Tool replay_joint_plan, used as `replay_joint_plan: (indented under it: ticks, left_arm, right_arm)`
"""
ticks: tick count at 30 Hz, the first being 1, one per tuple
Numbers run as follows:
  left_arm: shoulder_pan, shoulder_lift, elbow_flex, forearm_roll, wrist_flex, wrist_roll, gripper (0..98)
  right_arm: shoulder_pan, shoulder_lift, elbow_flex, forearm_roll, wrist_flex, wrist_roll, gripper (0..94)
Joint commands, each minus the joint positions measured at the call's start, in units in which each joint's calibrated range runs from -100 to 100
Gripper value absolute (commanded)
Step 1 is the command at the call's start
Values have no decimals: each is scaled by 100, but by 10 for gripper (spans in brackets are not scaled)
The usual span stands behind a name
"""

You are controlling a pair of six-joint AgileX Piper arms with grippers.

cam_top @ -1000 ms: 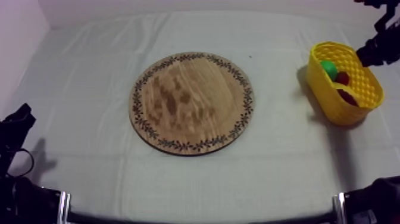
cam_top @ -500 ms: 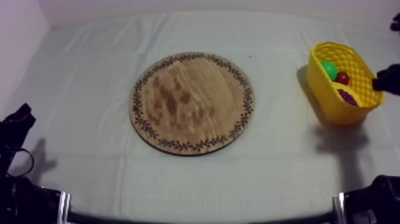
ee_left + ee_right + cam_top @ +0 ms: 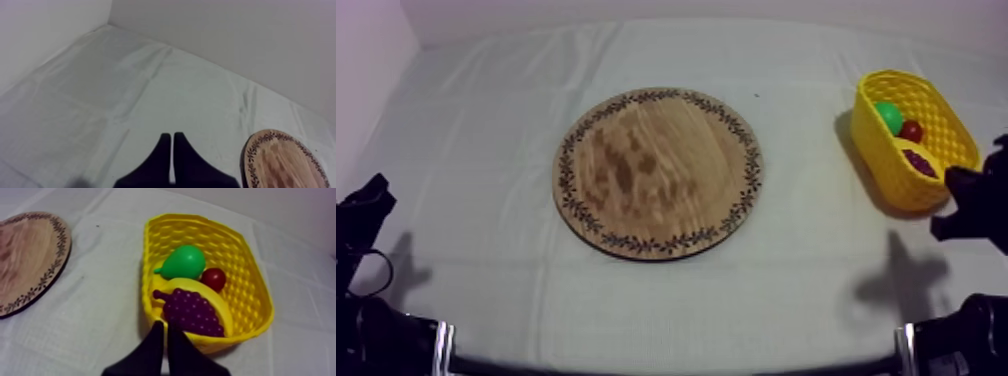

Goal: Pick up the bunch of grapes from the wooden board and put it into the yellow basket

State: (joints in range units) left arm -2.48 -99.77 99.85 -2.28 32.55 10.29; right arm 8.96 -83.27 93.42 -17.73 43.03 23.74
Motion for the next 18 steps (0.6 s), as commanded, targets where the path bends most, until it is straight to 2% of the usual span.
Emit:
replay_joint_plan:
  ticks: [1, 4, 7, 11, 15, 18]
  left_arm:
    - [-1, 3, 4, 1, 3, 2, 0]
    - [-1, 3, 4, 1, 3, 3, 0]
    - [-1, 3, 4, 1, 3, 4, 0]
    - [-1, 3, 4, 1, 3, 4, 0]
    - [-1, 3, 4, 1, 3, 4, 0]
    - [-1, 3, 4, 1, 3, 4, 0]
  right_arm:
    - [-160, -626, 78, 571, 138, -1161, 4]
    - [-407, -1010, 227, 1032, 184, -1686, 4]
    - [-547, -1161, 437, 1382, -247, -2002, 4]
    - [-667, -1221, 562, 1540, -461, -1725, 4]
    - [-824, -1235, 596, 1575, -519, -1273, 4]
    - [-910, -1238, 607, 1588, -547, -1151, 3]
